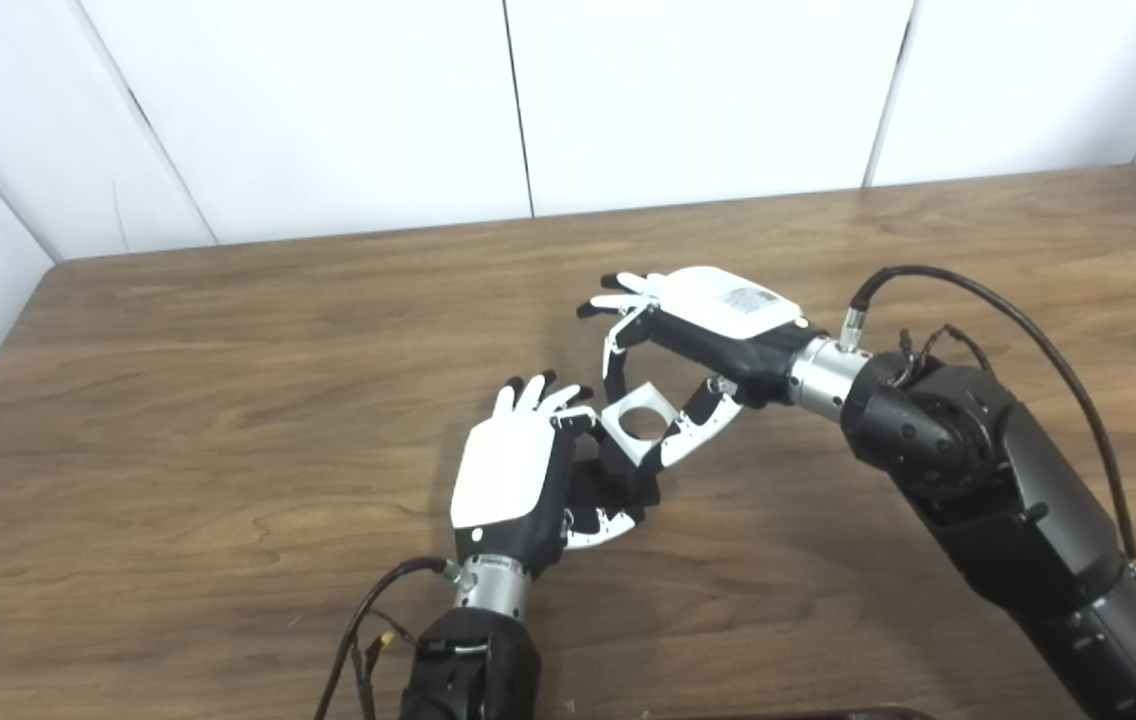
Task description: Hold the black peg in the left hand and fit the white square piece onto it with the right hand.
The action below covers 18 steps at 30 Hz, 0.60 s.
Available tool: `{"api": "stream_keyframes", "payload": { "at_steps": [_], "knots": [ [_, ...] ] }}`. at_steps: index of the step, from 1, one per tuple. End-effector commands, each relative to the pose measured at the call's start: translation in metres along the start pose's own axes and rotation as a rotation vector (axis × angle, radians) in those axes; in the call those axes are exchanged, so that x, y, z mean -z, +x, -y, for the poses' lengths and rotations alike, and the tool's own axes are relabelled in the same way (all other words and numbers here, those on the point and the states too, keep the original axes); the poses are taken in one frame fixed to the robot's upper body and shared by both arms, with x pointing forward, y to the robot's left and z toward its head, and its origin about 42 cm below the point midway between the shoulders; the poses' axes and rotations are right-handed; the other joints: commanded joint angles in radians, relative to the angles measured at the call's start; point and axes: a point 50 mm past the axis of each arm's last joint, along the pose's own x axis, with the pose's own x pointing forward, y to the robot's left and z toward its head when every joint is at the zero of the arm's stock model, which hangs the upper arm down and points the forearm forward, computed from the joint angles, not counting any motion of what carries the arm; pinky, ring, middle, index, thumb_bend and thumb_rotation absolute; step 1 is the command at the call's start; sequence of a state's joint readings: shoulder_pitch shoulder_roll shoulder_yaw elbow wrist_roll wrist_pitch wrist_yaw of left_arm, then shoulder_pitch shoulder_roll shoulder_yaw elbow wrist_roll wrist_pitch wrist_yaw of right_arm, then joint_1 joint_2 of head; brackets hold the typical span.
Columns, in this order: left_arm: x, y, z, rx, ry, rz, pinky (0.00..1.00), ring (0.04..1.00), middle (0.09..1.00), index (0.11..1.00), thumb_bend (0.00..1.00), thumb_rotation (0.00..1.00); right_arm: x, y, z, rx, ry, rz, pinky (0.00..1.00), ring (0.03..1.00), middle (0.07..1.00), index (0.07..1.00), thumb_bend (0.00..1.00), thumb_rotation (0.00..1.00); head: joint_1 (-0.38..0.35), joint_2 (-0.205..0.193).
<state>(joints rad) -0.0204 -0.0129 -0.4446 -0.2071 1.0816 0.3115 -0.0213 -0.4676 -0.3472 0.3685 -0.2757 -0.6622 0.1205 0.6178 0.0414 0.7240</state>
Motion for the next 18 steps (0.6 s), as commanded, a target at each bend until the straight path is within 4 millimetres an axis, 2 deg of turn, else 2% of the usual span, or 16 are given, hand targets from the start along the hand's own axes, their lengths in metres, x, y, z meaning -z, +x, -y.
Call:
{"api": "stream_keyframes", "payload": {
  "at_steps": [1, 18],
  "knots": [
    [0.006, 0.0047, 0.0057, 0.027, 0.024, -0.04, 1.0, 0.966, 0.858, 0.487, 0.52, 0.08, -0.0046, -0.001, 0.0082, 0.015, -0.036, 0.011, 1.0, 1.0, 0.915, 0.488, 0.53, 0.14, 0.001, 0.001],
    [0.0072, 0.0132, 0.0141, 0.02, -0.022, -0.046, 1.0, 0.977, 0.862, 0.485, 0.52, 0.08, -0.0111, 0.0024, 0.0065, 0.001, -0.022, 0.029, 1.0, 1.0, 0.915, 0.488, 0.53, 0.14, 0.009, 0.014]
  ]
}}
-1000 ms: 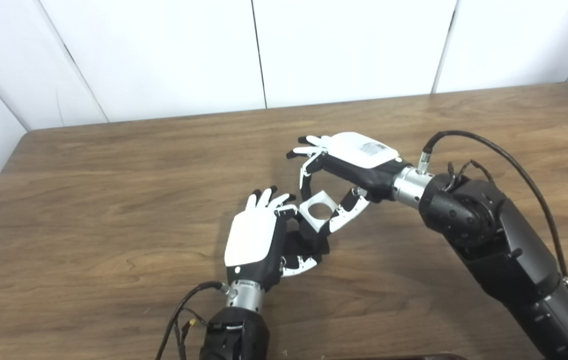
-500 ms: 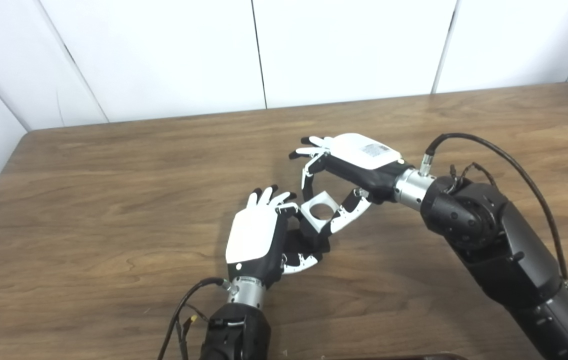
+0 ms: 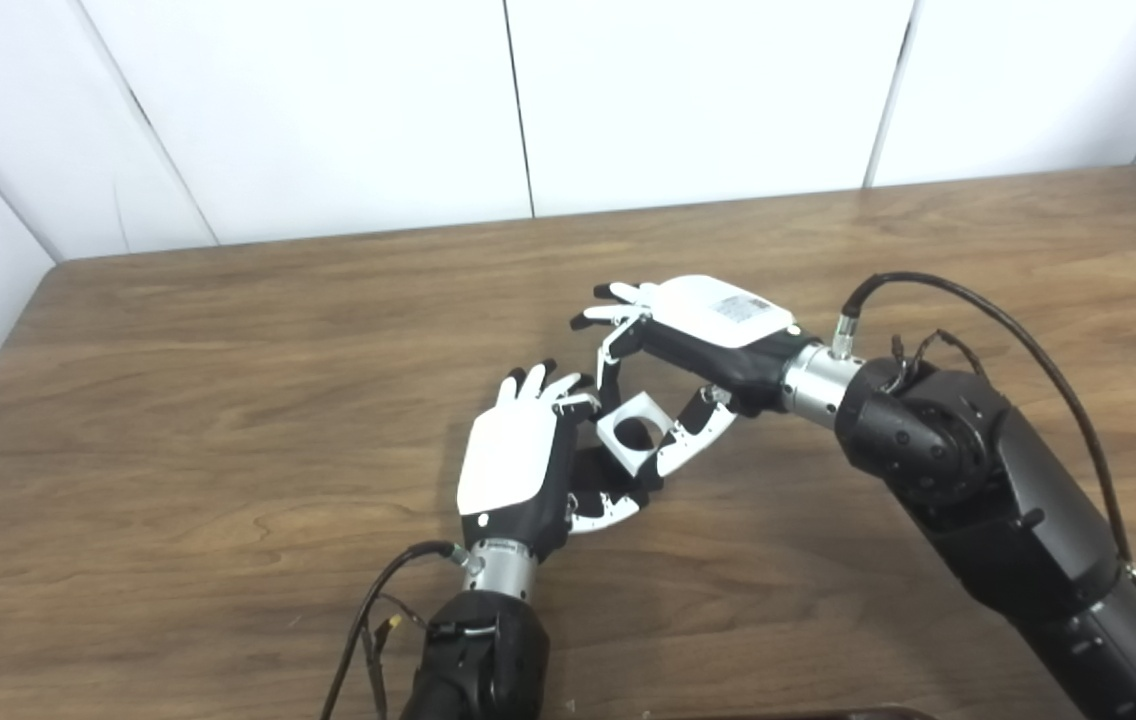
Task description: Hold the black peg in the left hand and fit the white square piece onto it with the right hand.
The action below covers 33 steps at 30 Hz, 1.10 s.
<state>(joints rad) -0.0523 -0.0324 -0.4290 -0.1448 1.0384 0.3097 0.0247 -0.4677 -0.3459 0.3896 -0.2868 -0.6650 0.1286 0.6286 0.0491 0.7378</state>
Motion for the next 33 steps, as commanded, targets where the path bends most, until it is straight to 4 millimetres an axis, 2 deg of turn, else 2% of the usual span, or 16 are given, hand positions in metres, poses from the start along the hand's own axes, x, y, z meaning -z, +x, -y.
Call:
{"api": "stream_keyframes", "payload": {
  "at_steps": [1, 33],
  "knots": [
    [0.006, 0.001, 0.008, 0.034, 0.017, -0.03, 1.0, 0.979, 0.864, 0.485, 0.52, 0.08, -0.006, 0.001, 0.009, 0.02, -0.014, 0.015, 1.0, 1.0, 0.916, 0.488, 0.53, 0.14, 0.001, 0.0],
    [-0.01, -0.003, 0.014, 0.04, -0.028, 0.0, 1.0, 0.982, 0.862, 0.483, 0.52, 0.08, -0.005, 0.009, 0.003, 0.025, 0.004, 0.019, 1.0, 1.0, 0.919, 0.488, 0.53, 0.14, 0.008, -0.005]
  ]
}}
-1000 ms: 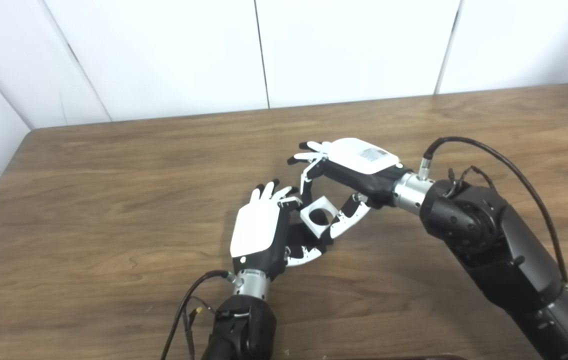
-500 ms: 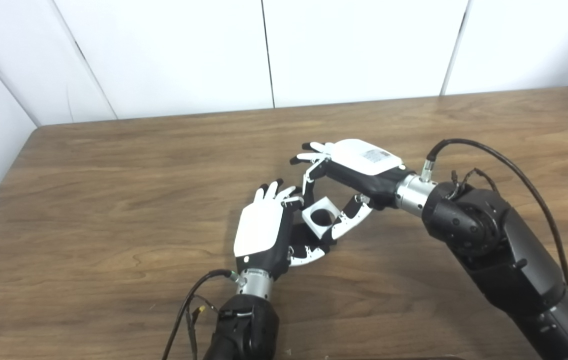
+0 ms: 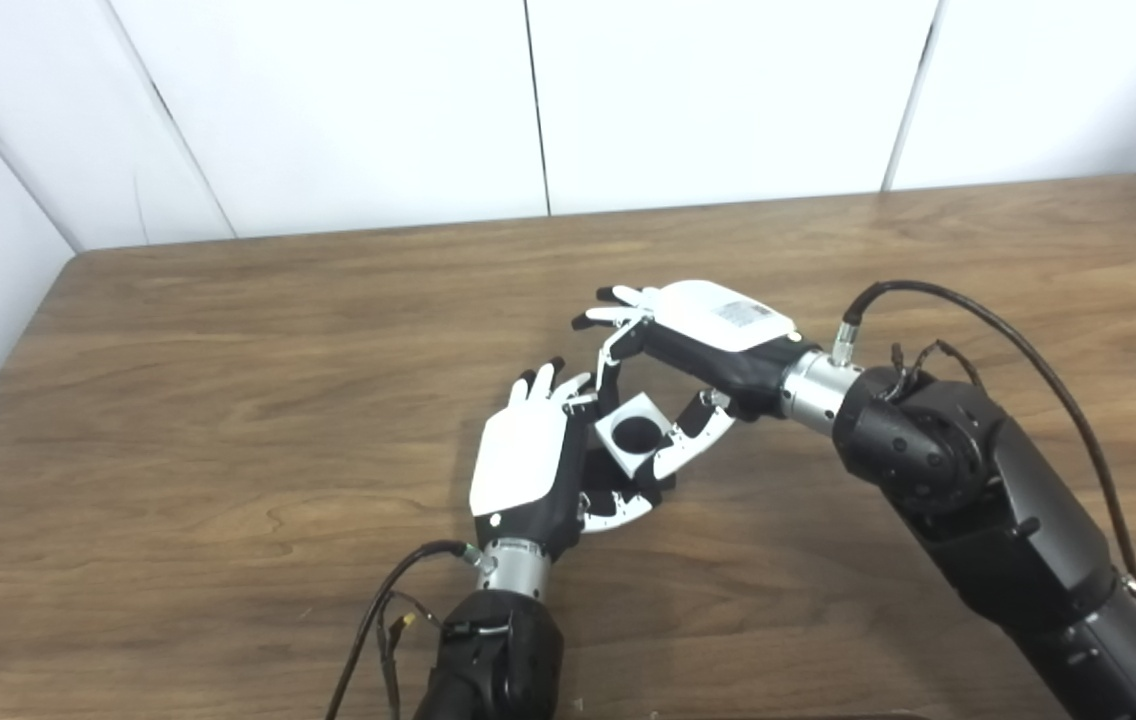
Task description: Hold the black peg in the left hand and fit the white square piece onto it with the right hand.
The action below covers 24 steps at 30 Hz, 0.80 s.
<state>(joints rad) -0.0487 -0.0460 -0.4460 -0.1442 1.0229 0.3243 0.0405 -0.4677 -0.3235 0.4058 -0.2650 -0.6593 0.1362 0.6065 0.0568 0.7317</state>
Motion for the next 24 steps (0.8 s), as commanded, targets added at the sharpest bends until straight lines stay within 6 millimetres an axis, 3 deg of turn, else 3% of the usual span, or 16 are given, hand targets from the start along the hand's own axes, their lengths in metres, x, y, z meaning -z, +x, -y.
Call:
{"api": "stream_keyframes", "payload": {
  "at_steps": [1, 24],
  "knots": [
    [-0.004, -0.002, 0.01, 0.039, -0.001, 0.004, 1.0, 0.982, 0.861, 0.483, 0.52, 0.08, -0.002, 0.002, 0.009, 0.023, -0.026, 0.013, 1.0, 1.0, 0.919, 0.488, 0.53, 0.14, 0.001, 0.002],
    [-0.01, -0.007, 0.011, 0.043, -0.009, 0.016, 1.0, 0.99, 0.866, 0.483, 0.52, 0.08, 0.013, 0.002, 0.009, 0.019, -0.012, -0.021, 1.0, 1.0, 0.916, 0.489, 0.53, 0.14, 0.005, 0.003]
  ]
}}
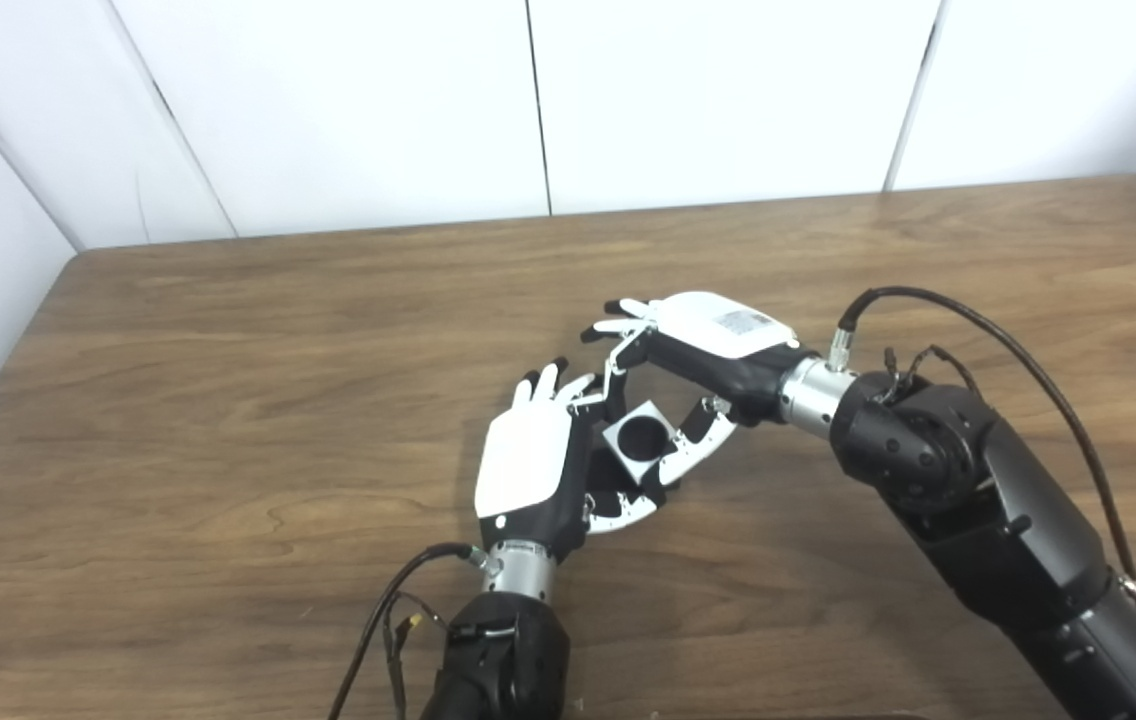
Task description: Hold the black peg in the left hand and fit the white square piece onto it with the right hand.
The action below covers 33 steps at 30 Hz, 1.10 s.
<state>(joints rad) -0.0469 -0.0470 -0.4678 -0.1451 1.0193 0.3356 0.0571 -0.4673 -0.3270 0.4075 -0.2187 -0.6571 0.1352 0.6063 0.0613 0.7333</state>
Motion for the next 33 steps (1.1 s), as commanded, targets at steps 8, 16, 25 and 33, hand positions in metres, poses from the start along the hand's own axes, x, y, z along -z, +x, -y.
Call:
{"api": "stream_keyframes", "payload": {
  "at_steps": [8, 16, 25, 33],
  "knots": [
    [-0.005, -0.005, 0.008, 0.053, -0.006, 0.005, 1.0, 0.993, 0.868, 0.484, 0.52, 0.08, 0.005, -0.004, 0.017, 0.03, -0.019, -0.009, 1.0, 1.0, 0.925, 0.657, 0.98, 0.25, 0.003, 0.004],
    [-0.002, -0.007, 0.005, 0.062, 0.05, -0.004, 1.0, 0.976, 0.866, 0.629, 0.87, 0.37, 0.005, -0.005, 0.018, 0.018, -0.028, -0.029, 0.99, 1.0, 0.932, 0.744, 1.0, 0.31, 0.003, 0.005],
    [0.004, -0.009, -0.004, 0.072, 0.079, -0.012, 0.98, 0.949, 0.866, 0.748, 0.93, 0.5, 0.006, -0.008, 0.023, 0.022, -0.009, -0.049, 1.0, 1.0, 0.944, 0.737, 1.0, 0.29, -0.002, 0.003],
    [0.01, -0.017, -0.025, 0.092, 0.059, -0.032, 1.0, 0.937, 0.874, 0.813, 0.97, 0.53, 0.007, -0.01, 0.028, 0.032, -0.004, -0.062, 1.0, 1.0, 0.942, 0.718, 1.0, 0.27, -0.004, -0.002]
  ]
}}
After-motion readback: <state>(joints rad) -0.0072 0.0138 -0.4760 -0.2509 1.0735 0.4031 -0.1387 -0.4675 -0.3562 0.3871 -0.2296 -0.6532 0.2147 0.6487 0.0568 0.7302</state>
